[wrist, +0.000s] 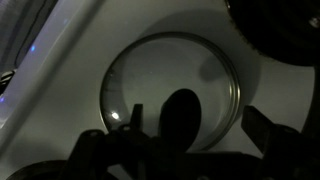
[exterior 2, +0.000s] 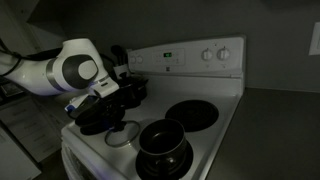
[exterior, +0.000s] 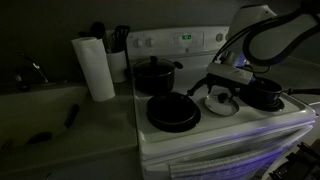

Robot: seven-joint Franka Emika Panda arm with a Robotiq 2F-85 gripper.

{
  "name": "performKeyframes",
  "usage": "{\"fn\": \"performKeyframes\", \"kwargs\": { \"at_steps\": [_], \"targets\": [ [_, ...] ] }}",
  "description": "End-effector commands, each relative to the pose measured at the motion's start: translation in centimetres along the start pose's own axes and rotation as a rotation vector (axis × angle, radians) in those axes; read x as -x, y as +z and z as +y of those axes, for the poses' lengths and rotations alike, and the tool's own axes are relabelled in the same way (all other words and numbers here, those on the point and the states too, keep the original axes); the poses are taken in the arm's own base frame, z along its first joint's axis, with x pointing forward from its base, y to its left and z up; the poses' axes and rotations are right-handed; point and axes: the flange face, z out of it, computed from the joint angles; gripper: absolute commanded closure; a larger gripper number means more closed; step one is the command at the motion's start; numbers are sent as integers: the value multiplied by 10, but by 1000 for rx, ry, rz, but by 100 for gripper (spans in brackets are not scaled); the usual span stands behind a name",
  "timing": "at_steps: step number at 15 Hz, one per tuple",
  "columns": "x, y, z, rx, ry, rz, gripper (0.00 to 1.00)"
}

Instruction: Cover the pot

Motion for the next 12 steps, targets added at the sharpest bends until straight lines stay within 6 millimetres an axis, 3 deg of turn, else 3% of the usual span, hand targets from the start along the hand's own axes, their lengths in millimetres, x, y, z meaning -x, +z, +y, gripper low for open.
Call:
{"fn": "performKeyframes", "kwargs": {
  "at_steps": [1, 6, 8, 12],
  "targets": [
    [-2, 14, 7, 21, 56, -22, 0],
    [-4, 13, 9, 24, 80, -21, 0],
    [-4, 15, 8, 24, 78, -20, 28],
    [-5, 14, 7, 22, 67, -15, 55]
  ]
}}
